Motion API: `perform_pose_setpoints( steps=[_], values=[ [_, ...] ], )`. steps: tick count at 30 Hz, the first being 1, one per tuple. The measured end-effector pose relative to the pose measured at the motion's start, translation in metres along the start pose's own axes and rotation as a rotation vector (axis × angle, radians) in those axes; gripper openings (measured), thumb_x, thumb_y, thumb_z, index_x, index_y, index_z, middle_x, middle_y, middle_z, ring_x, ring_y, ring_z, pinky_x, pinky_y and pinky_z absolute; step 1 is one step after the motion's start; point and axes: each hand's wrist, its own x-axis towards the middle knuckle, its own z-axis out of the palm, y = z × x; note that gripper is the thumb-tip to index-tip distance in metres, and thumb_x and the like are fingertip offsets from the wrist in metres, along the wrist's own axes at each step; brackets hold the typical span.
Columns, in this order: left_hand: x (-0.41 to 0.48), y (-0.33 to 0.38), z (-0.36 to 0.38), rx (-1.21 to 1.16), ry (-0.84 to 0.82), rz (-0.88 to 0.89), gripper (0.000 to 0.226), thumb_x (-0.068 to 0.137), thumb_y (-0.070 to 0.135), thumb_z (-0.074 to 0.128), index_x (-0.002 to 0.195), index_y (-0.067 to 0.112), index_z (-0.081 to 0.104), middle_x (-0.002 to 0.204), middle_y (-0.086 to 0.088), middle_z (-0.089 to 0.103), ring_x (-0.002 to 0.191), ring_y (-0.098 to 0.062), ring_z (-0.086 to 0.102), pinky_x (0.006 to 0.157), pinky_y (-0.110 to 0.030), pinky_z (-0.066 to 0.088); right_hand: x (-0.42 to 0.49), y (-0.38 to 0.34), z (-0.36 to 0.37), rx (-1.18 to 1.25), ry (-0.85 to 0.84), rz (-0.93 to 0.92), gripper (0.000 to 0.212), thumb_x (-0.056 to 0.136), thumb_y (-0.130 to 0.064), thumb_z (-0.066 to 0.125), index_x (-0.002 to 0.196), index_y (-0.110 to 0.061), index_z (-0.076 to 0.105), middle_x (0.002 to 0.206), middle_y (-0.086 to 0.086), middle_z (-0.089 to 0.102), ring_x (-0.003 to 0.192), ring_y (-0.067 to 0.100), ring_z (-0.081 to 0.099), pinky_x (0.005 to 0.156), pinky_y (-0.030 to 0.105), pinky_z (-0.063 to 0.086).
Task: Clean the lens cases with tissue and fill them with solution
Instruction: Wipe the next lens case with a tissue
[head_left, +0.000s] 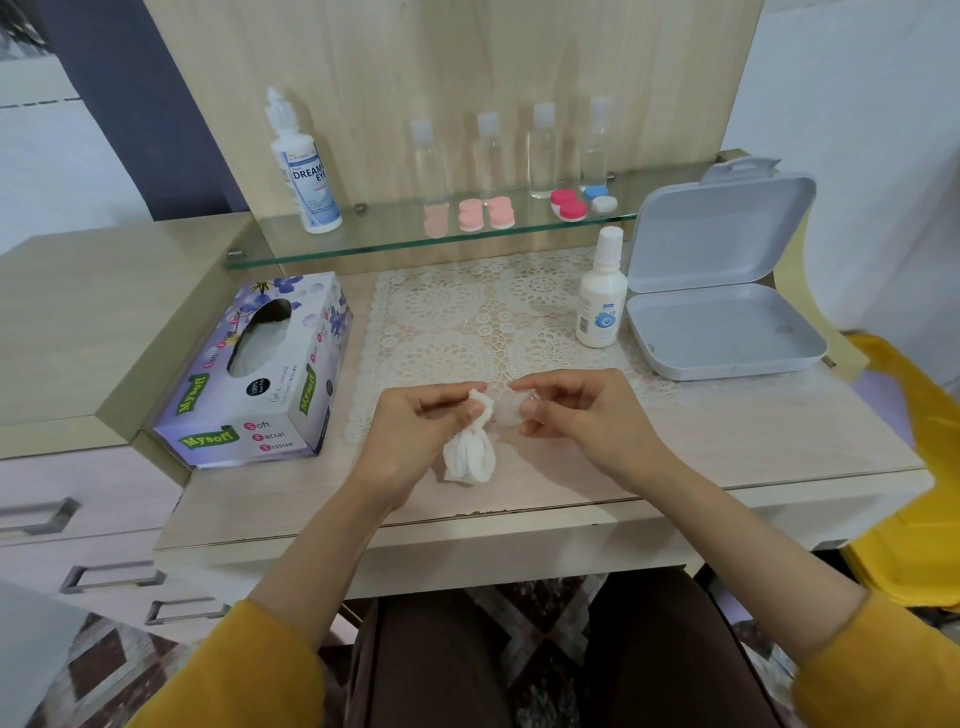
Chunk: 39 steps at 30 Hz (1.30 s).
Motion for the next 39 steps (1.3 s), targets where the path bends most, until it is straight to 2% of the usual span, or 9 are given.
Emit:
perform_pose_setpoints(
  steps=[4, 9, 13, 17, 21, 27, 30, 34, 39],
  values=[
    [-0.003, 0.002, 0.005, -0.008, 0.049, -0.001, 0.019, 0.069, 0.002, 0.074, 0.084, 0.014, 0.072, 0.073, 0.003, 0.073, 0.071, -0.007, 0.068, 0.062, -0.015, 0.051, -0.002, -0.003, 0.002, 0.016, -0.004, 0.008, 0.025, 0.081, 0.01, 0.06, 0.089, -0.012, 0.069, 0.064, 0.006, 0.059, 0.062, 0.022, 0.064, 0.068, 0.028, 0.057],
    [-0.001, 0.001, 0.002, -0.021, 0.031, -0.012, 0.013, 0.077, 0.003, 0.066, 0.084, 0.013, 0.071, 0.093, 0.001, 0.072, 0.09, -0.021, 0.068, 0.083, -0.031, 0.053, -0.001, -0.006, 0.001, 0.0, -0.003, 0.008, 0.024, 0.081, 0.009, 0.061, 0.092, -0.011, 0.069, 0.068, 0.009, 0.062, 0.061, 0.017, 0.064, 0.065, 0.024, 0.056],
    [-0.006, 0.002, 0.003, 0.009, 0.029, -0.007, 0.024, 0.07, 0.001, 0.073, 0.089, 0.014, 0.071, 0.078, 0.001, 0.073, 0.075, -0.01, 0.068, 0.069, -0.018, 0.054, -0.002, -0.005, 0.001, -0.005, 0.004, 0.018, 0.024, 0.081, 0.01, 0.06, 0.091, -0.01, 0.069, 0.064, 0.005, 0.06, 0.059, 0.014, 0.065, 0.064, 0.024, 0.056],
    [-0.008, 0.003, 0.01, 0.068, 0.143, 0.027, 0.023, 0.063, 0.004, 0.08, 0.082, 0.012, 0.071, 0.077, -0.009, 0.071, 0.07, -0.015, 0.068, 0.066, -0.022, 0.056, -0.002, -0.006, 0.006, -0.032, 0.005, 0.022, 0.021, 0.082, 0.007, 0.061, 0.093, -0.008, 0.069, 0.073, 0.016, 0.062, 0.06, 0.014, 0.065, 0.065, 0.023, 0.056],
    [-0.005, 0.002, 0.01, 0.079, 0.2, 0.048, 0.015, 0.064, 0.012, 0.081, 0.074, 0.009, 0.07, 0.074, -0.008, 0.07, 0.069, -0.017, 0.068, 0.068, -0.026, 0.056, -0.002, -0.006, 0.009, -0.05, -0.007, 0.014, 0.02, 0.082, 0.007, 0.061, 0.096, -0.006, 0.069, 0.072, 0.011, 0.064, 0.064, 0.019, 0.066, 0.068, 0.026, 0.057],
    [-0.004, -0.001, 0.004, -0.013, 0.102, 0.019, 0.008, 0.071, 0.01, 0.071, 0.079, 0.011, 0.071, 0.076, 0.004, 0.072, 0.073, -0.01, 0.068, 0.072, -0.022, 0.055, -0.003, -0.009, 0.006, -0.035, -0.004, 0.028, 0.022, 0.082, 0.006, 0.061, 0.096, -0.009, 0.068, 0.073, 0.014, 0.064, 0.061, 0.013, 0.065, 0.066, 0.023, 0.056],
    [-0.006, -0.003, 0.001, -0.081, 0.054, 0.009, 0.01, 0.072, 0.007, 0.067, 0.082, 0.011, 0.07, 0.08, 0.009, 0.073, 0.076, -0.009, 0.068, 0.07, -0.021, 0.054, -0.002, -0.011, 0.005, -0.038, -0.013, 0.025, 0.023, 0.082, 0.006, 0.06, 0.096, -0.011, 0.068, 0.076, 0.017, 0.064, 0.061, 0.012, 0.065, 0.066, 0.021, 0.055],
    [-0.008, -0.001, 0.001, -0.053, -0.034, 0.061, 0.03, 0.076, -0.004, 0.065, 0.098, 0.016, 0.067, 0.073, 0.011, 0.069, 0.072, -0.002, 0.064, 0.064, -0.014, 0.049, -0.002, -0.012, 0.005, -0.017, -0.005, 0.036, 0.022, 0.082, 0.007, 0.06, 0.094, -0.009, 0.068, 0.075, 0.018, 0.062, 0.061, 0.013, 0.065, 0.066, 0.023, 0.056],
    [-0.01, 0.006, 0.009, -0.087, 0.041, 0.107, 0.025, 0.071, -0.002, 0.069, 0.087, 0.018, 0.069, 0.067, 0.013, 0.068, 0.067, 0.001, 0.063, 0.065, -0.014, 0.051, -0.002, -0.009, 0.01, 0.07, 0.049, 0.119, 0.037, 0.071, -0.002, 0.075, 0.106, -0.004, 0.063, 0.086, 0.017, 0.067, 0.073, 0.024, 0.068, 0.076, 0.034, 0.056]
  ],
)
